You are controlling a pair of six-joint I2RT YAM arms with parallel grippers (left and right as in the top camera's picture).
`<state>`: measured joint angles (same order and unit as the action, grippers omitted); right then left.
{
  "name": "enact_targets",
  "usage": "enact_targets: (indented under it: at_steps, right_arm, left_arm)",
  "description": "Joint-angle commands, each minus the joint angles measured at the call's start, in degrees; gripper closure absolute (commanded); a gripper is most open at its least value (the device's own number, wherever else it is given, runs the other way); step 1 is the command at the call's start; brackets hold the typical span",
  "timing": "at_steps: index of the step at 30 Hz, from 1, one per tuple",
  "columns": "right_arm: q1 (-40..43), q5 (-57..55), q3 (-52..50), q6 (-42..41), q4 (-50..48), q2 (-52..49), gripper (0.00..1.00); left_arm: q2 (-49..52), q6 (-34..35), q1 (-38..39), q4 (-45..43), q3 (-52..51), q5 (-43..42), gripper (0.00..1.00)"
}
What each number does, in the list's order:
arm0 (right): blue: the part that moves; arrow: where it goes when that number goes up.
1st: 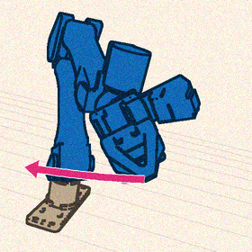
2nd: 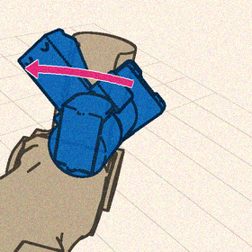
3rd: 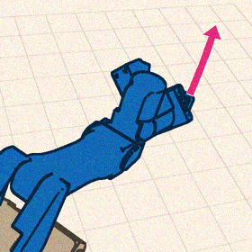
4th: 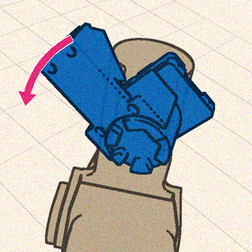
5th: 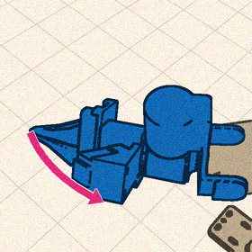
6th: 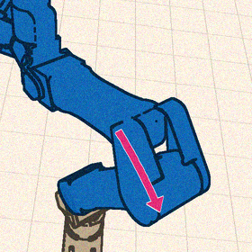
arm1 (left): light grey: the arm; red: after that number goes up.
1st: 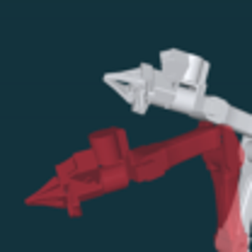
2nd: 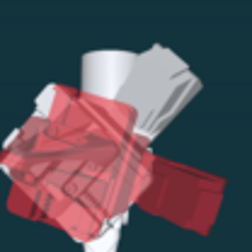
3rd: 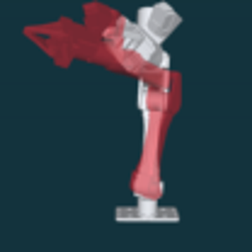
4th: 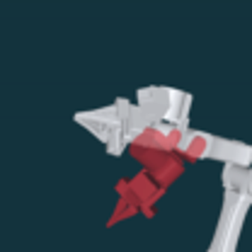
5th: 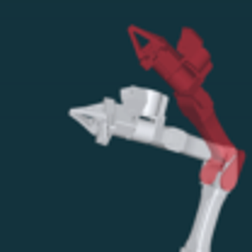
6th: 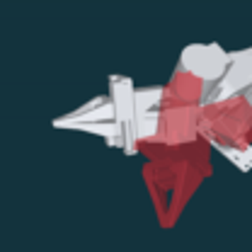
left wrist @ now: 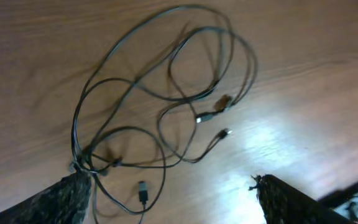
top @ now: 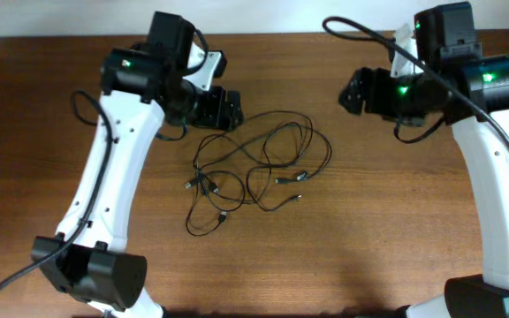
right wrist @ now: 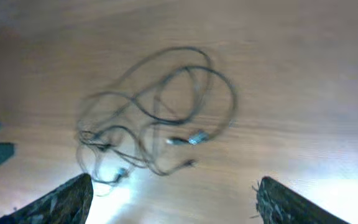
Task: Untangle cables
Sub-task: 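Grasp one black cable with the left gripper and drag it left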
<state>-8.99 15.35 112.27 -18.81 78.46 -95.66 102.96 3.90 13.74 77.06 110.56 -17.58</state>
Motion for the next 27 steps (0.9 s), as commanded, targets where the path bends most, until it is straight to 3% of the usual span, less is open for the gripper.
enact_targets:
  at_steps: [1, 4, 8, 11, 18, 23, 27]
  right_arm:
    - [-0.24, -11.1, 0.13, 0.81, 2.36, -0.46, 0.14]
    - [1.46, -11.74, 0.13, 0.79, 2.82, -0.46, 0.14]
    - [7.54, -11.3, 0.13, 0.39, 3.19, -0.46, 0.14]
    - [9.9, -11.39, -0.09, 0.63, 4.22, -0.57, 0.14]
    - [9.92, -11.34, -5.35, 0.85, 3.1, -0.98, 0.14]
    - [9.81, -11.3, -7.37, 0.83, 2.08, -1.27, 0.14]
    - [9.81, -11.32, -7.39, 0.85, 2.08, -1.27, 0.14]
  left_arm:
    - [0.57, -0.87, 3.17, -4.02, -7.13, 3.43, 0.13]
    - [1.46, -0.39, 6.32, -8.79, -11.78, 3.37, 0.13]
    - [3.13, 8.41, 12.09, -17.92, -17.49, 3.78, 0.16]
    - [5.6, 13.7, 15.26, -19.85, -19.08, 12.48, 0.17]
    - [15.04, 14.99, 18.53, -19.74, -19.08, 15.87, 0.45]
    - [19.98, 16.68, 19.91, -19.61, -19.1, 15.5, 0.58]
    - [21.81, 17.66, 20.13, -19.82, -19.12, 15.93, 0.87]
